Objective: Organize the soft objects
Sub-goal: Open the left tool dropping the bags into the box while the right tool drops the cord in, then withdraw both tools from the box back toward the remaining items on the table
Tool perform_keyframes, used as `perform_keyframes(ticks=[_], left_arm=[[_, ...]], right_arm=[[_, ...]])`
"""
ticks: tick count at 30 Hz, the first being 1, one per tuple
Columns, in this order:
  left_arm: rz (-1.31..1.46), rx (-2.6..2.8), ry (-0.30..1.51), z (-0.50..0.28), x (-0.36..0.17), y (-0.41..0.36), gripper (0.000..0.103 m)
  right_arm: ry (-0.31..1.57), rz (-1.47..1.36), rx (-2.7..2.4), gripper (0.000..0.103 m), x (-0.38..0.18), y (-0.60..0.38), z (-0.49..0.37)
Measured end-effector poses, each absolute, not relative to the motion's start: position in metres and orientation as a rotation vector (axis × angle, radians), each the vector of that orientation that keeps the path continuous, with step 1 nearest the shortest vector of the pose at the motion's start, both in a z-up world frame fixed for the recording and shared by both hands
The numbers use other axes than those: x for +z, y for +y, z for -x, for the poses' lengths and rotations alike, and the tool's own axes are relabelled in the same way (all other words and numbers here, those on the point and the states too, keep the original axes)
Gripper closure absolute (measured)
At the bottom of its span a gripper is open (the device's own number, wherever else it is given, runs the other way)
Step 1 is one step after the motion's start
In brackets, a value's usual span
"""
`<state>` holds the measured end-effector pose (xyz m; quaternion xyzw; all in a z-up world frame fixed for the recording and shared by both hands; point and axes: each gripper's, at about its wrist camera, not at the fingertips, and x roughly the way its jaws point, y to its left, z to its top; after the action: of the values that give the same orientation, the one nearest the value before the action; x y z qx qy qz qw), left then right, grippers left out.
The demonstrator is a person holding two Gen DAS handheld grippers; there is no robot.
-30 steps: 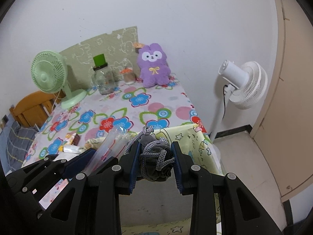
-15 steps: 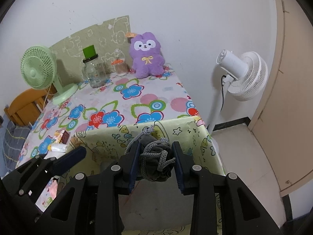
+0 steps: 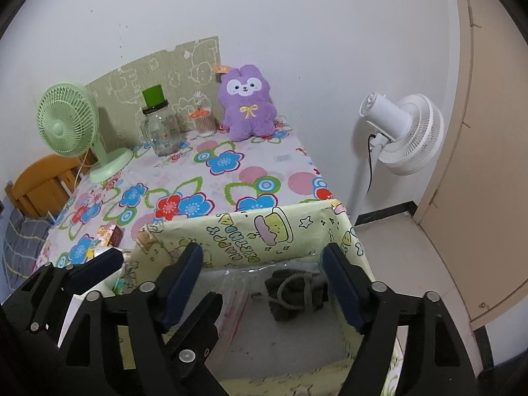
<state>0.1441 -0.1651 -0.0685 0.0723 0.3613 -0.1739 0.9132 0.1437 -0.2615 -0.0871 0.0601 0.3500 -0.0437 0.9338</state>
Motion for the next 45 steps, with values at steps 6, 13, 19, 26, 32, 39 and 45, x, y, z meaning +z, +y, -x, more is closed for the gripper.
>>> perform_keyframes(ticks=[6,13,19,26,32,39,45], left_arm=[[-0.171,-0.330,0.710,-0.128,-0.058,-0.150,0.009],[-0.163,-0.319,0.676,-0.111,-0.048,-0.131,0.008],[-0.160,-0.313,0.649,-0.095,-0.041,-0.117,0.008],[-0.150,-0.296,0.625,-0.077,-0.038,-0.099,0.006],[-0.141,-0.285,0.615,-0.066,-0.040,-0.082,0.006],[-0.132,-0.273,0.613,-0.057,-0.044,-0.067,0.006],[-0.125,-0.251,0.613,-0.050,-0.050,-0.055,0.006]], right_arm=[[0.675,-0.121,-0.085,0.015,-0.076,-0.246,-0.127],[0.643,-0.109,-0.082,0.012,-0.064,-0.227,-0.110],[0.610,-0.101,-0.082,0.007,-0.055,-0.211,-0.092],[0.589,-0.085,-0.074,0.006,-0.051,-0.194,-0.075],[0.577,-0.073,-0.057,0.006,-0.052,-0.178,-0.063],[0.574,-0.064,-0.037,0.006,-0.055,-0.161,-0.052],[0.572,-0.053,-0.010,0.006,-0.061,-0.148,-0.049]])
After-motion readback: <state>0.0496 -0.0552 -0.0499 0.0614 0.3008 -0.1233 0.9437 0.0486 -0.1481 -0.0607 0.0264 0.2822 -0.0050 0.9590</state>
